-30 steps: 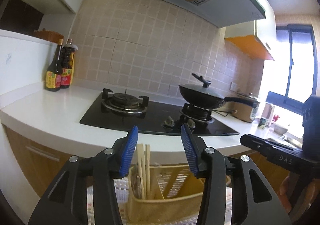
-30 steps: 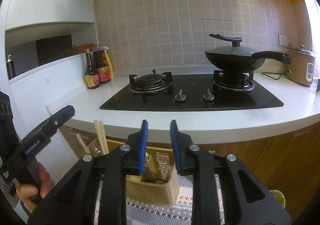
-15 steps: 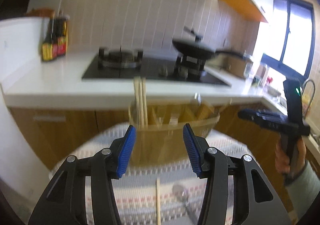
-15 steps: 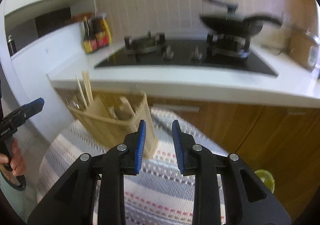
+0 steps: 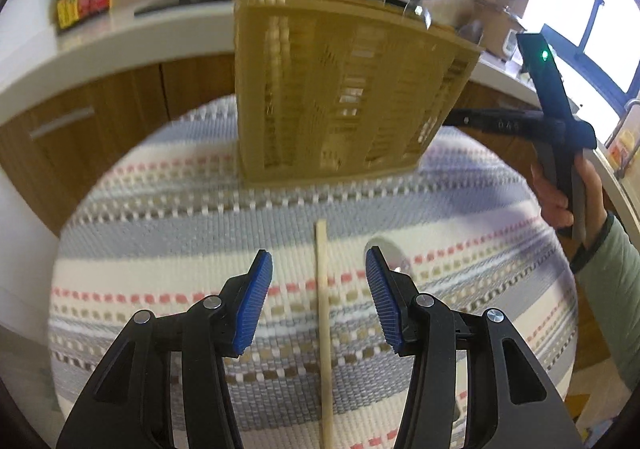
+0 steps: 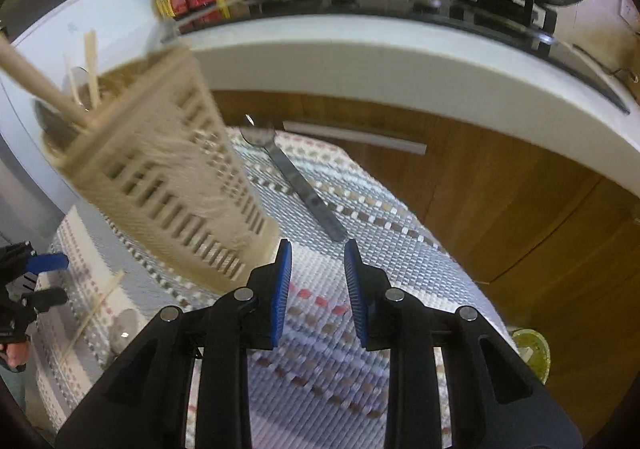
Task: Organize utensils
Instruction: 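Return to the cloth and grasp a clear spoon with the right tool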
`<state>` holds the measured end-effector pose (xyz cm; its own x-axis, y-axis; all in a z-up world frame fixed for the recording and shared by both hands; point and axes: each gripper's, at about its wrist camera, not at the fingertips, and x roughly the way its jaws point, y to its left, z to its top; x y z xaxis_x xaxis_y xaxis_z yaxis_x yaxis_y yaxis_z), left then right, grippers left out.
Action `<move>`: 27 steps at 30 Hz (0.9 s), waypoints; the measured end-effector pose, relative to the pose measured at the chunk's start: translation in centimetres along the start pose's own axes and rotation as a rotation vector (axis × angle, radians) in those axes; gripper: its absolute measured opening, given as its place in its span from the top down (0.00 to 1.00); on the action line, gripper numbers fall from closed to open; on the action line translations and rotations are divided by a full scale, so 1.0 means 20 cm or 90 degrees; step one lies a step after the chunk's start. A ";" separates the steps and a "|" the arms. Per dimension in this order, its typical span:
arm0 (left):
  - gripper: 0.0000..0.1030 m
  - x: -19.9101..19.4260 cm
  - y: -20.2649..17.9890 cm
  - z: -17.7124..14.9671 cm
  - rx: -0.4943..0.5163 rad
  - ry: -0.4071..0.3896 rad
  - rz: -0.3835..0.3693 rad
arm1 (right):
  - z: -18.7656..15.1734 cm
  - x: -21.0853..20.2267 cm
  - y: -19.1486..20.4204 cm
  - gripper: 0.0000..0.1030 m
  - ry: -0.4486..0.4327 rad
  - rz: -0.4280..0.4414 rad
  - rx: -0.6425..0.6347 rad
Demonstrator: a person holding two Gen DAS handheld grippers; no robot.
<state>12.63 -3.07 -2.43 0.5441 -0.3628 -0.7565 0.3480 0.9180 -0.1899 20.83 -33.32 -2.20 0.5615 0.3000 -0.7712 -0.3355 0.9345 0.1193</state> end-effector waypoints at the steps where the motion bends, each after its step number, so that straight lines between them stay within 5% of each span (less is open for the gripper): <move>1: 0.54 0.01 0.01 -0.01 0.000 0.007 0.000 | -0.02 -0.01 -0.01 0.76 0.000 0.008 0.012; 4: 0.56 0.05 0.02 -0.02 0.008 0.030 -0.003 | -0.10 -0.07 -0.01 0.73 0.000 0.051 0.050; 6: 0.56 0.07 0.03 -0.02 0.007 0.044 -0.020 | -0.16 -0.12 0.04 0.44 -0.003 0.050 0.068; 7: 0.56 0.08 0.03 -0.01 0.006 0.053 -0.026 | -0.19 -0.14 0.08 0.41 -0.005 0.047 0.075; 13: 0.66 0.13 0.00 -0.04 0.013 0.099 -0.041 | -0.34 -0.23 0.51 0.42 0.066 0.052 0.070; 18: 0.67 0.08 0.05 -0.08 0.005 0.105 -0.067 | -0.44 -0.15 0.74 0.66 0.137 0.038 0.079; 27: 0.67 0.07 0.07 -0.11 0.006 0.132 -0.091 | -0.54 -0.06 0.95 0.70 0.147 -0.022 0.078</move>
<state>12.27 -2.06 -5.14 0.3211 -0.4481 -0.8343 0.4179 0.8576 -0.2998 5.59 -18.00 -5.85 0.3780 0.2292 -0.8970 -0.2179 0.9637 0.1544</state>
